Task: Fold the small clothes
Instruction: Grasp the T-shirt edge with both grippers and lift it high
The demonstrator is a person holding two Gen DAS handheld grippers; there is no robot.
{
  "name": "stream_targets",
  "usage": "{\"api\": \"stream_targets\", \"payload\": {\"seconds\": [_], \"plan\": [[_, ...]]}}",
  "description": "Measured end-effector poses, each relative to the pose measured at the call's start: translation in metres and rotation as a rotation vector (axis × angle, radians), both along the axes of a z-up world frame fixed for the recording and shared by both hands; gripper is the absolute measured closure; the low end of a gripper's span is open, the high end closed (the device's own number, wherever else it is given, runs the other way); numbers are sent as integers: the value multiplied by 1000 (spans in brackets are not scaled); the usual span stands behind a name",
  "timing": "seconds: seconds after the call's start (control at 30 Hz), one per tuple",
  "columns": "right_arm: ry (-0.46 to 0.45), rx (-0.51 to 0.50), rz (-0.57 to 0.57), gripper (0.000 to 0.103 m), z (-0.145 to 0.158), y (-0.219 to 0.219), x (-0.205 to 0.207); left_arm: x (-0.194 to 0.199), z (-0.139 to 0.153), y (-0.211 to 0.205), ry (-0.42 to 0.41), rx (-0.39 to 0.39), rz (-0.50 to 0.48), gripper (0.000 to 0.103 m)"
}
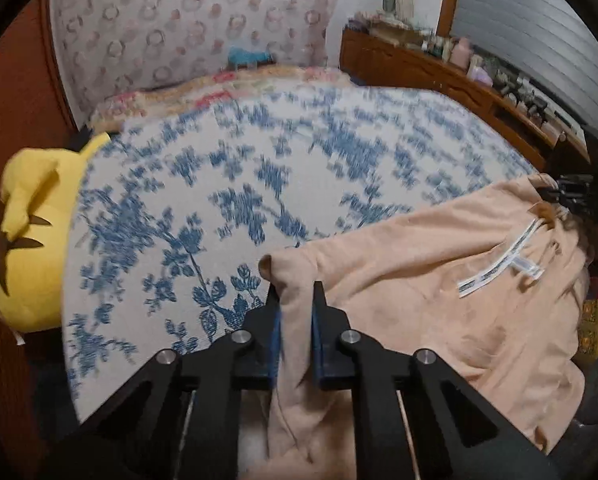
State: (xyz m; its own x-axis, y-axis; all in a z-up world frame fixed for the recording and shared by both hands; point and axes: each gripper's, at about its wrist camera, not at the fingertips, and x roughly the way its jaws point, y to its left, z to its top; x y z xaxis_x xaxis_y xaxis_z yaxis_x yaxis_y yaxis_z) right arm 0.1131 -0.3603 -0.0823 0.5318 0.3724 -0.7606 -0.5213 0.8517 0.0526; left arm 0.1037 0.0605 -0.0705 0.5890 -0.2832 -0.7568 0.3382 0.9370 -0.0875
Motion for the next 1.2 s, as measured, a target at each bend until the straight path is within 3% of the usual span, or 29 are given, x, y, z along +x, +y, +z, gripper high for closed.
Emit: {"api": "stream_targets", "payload": {"seconds": [0.1, 0.2, 0.4, 0.63, 0.87, 1.2], "plan": [[-84, 53, 15, 94, 28, 3, -22, -27, 44, 10, -113, -96, 9, 94], [-200, 120, 5, 95, 78, -1, -48, -49, 88, 15, -220, -139, 4, 94], [-457, 188, -18, 95, 192, -5, -90, -87, 186, 21, -456, -168, -1, 94], [-663, 225, -38, 95, 297, -15, -116, -118, 281, 44, -688, -160, 35, 94], [-804, 200, -41, 95, 367, -11, -135, -141, 337, 69, -865, -145, 73, 94], [-915, 151, -21, 95, 408, -11, -178, -162, 354, 87, -951, -146, 82, 94]]}}
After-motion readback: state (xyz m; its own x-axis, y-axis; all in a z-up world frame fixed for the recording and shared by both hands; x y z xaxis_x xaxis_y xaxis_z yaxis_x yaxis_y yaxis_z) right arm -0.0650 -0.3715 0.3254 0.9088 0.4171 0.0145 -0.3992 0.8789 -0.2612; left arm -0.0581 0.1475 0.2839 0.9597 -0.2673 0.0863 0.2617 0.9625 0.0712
